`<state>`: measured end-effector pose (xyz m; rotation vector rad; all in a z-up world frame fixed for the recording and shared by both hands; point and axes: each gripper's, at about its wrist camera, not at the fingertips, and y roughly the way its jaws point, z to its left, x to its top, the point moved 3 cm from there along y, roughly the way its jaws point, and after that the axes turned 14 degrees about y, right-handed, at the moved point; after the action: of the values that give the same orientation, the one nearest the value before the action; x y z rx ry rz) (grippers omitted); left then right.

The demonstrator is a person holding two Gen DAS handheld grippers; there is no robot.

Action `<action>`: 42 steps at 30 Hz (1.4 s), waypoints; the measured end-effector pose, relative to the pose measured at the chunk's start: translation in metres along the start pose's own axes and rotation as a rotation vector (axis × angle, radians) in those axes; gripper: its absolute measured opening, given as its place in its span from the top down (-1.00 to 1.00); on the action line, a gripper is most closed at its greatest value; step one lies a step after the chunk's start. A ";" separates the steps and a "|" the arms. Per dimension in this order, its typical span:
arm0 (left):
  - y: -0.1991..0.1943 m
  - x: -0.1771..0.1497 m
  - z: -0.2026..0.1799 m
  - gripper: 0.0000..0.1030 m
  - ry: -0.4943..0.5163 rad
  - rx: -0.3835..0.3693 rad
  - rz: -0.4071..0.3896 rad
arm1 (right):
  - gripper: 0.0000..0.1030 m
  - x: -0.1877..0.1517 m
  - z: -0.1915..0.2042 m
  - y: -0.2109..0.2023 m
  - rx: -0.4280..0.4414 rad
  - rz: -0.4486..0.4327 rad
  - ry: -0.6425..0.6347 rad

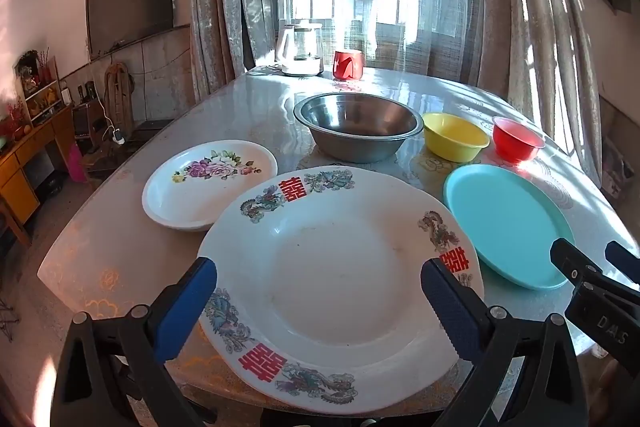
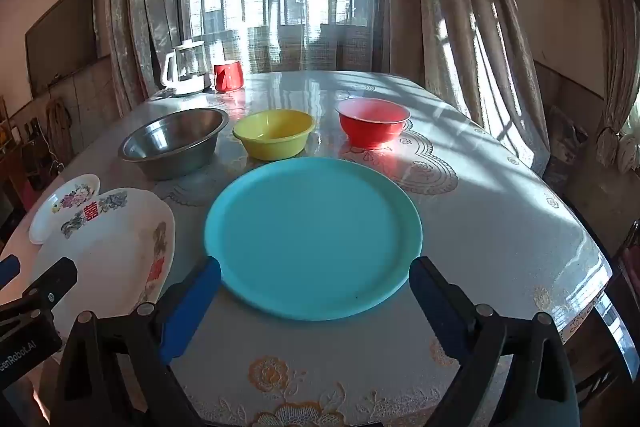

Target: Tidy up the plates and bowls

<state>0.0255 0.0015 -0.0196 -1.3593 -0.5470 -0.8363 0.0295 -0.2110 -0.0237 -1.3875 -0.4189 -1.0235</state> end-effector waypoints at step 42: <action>-0.003 0.017 -0.017 -0.99 0.068 -0.021 -0.004 | -0.77 0.003 -0.007 0.011 0.042 0.021 0.014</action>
<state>0.0309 -0.0185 -0.0075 -1.3439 -0.4893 -0.8902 0.0372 -0.2201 -0.0291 -1.3435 -0.4127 -1.0016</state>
